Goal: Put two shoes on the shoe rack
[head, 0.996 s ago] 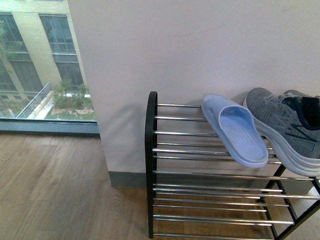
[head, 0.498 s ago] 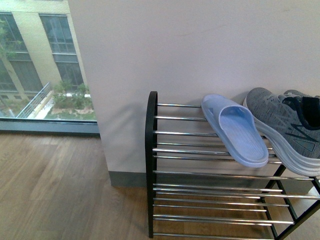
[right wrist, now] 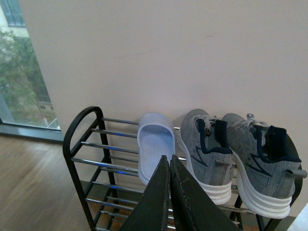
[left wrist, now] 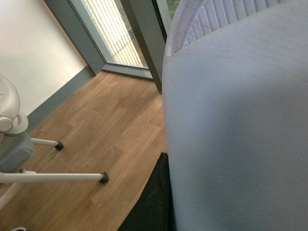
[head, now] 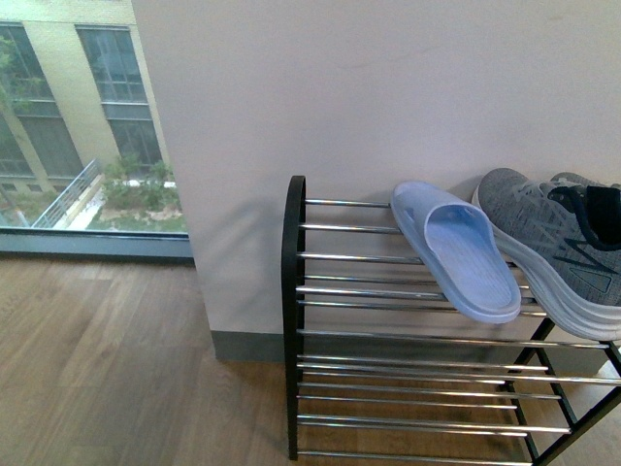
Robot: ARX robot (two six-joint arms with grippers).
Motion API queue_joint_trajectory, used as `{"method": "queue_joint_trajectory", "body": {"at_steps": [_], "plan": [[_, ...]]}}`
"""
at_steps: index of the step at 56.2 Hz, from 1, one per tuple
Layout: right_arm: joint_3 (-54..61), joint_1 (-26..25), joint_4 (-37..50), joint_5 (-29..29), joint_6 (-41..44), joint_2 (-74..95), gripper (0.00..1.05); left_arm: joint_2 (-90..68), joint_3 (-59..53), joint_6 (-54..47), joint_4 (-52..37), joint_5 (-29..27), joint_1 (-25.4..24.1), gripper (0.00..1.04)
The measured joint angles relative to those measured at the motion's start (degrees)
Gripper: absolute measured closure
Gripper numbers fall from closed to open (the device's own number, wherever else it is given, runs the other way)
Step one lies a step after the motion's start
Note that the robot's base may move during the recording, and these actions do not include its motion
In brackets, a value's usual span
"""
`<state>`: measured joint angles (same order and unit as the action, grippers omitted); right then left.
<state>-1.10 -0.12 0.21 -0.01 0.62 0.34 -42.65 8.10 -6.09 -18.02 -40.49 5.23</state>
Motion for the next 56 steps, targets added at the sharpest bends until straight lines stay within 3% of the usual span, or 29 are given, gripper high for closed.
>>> {"method": "queue_joint_trajectory", "body": {"at_steps": [2,9,17,25,27,32,41,48,56], "plan": [[0.0,0.0,0.0,0.0,0.0,0.0,1.02,0.0,0.0,0.0,0.0,0.0,0.0,1.03],[0.0,0.0,0.0,0.0,0.0,0.0,0.74,0.0,0.0,0.0,0.0,0.0,0.0,1.03],[0.0,0.0,0.0,0.0,0.0,0.0,0.51,0.0,0.0,0.0,0.0,0.0,0.0,1.03],[0.0,0.0,0.0,-0.2,0.0,0.0,0.16,0.0,0.0,0.0,0.0,-0.1,0.0,1.03],[0.0,0.0,0.0,0.0,0.0,0.0,0.1,0.2,0.0,1.7,-0.4,2.6,0.0,1.03],[0.0,0.0,0.0,0.3,-0.2,-0.1,0.09,-3.0,2.6,11.3,-2.3,14.0,4.2,1.03],[0.0,0.0,0.0,0.2,-0.2,-0.1,0.09,-17.8,14.9,25.7,-3.9,26.3,10.9,1.03],[0.0,0.0,0.0,0.2,-0.2,-0.1,0.09,-30.9,27.0,29.6,-2.2,32.0,13.8,1.03],[0.0,0.0,0.0,0.2,-0.2,-0.1,0.09,-43.6,37.9,30.4,2.4,34.4,15.2,1.03]]}}
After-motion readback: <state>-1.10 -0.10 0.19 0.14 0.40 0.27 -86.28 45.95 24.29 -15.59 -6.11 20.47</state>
